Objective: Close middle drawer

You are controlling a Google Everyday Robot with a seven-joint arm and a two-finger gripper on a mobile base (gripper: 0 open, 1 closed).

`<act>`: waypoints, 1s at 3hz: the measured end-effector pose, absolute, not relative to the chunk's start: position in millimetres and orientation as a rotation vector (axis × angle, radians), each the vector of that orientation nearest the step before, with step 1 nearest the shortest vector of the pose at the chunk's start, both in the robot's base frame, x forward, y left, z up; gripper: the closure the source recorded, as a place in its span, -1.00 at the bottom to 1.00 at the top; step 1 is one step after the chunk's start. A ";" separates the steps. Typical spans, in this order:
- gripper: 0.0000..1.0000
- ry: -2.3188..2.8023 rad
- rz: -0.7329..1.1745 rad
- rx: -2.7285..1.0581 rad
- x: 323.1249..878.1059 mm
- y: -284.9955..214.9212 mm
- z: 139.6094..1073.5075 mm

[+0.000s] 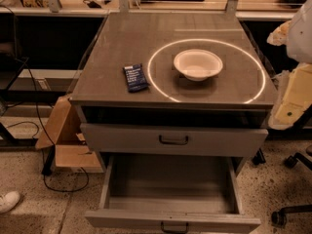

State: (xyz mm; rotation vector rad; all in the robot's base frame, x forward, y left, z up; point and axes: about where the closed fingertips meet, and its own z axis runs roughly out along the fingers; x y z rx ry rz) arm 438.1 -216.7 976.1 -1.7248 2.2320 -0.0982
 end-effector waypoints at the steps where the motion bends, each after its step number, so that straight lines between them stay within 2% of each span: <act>1: -1.00 2.232 -0.098 -1.725 438.1 -216.7 976.1; 2: -0.80 2.232 -0.098 -1.725 438.1 -216.7 976.2; 3: -0.34 2.232 -0.098 -1.725 438.1 -216.7 976.2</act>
Offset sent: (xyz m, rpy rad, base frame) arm 0.0000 0.0000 0.0000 0.0000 0.0000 0.0000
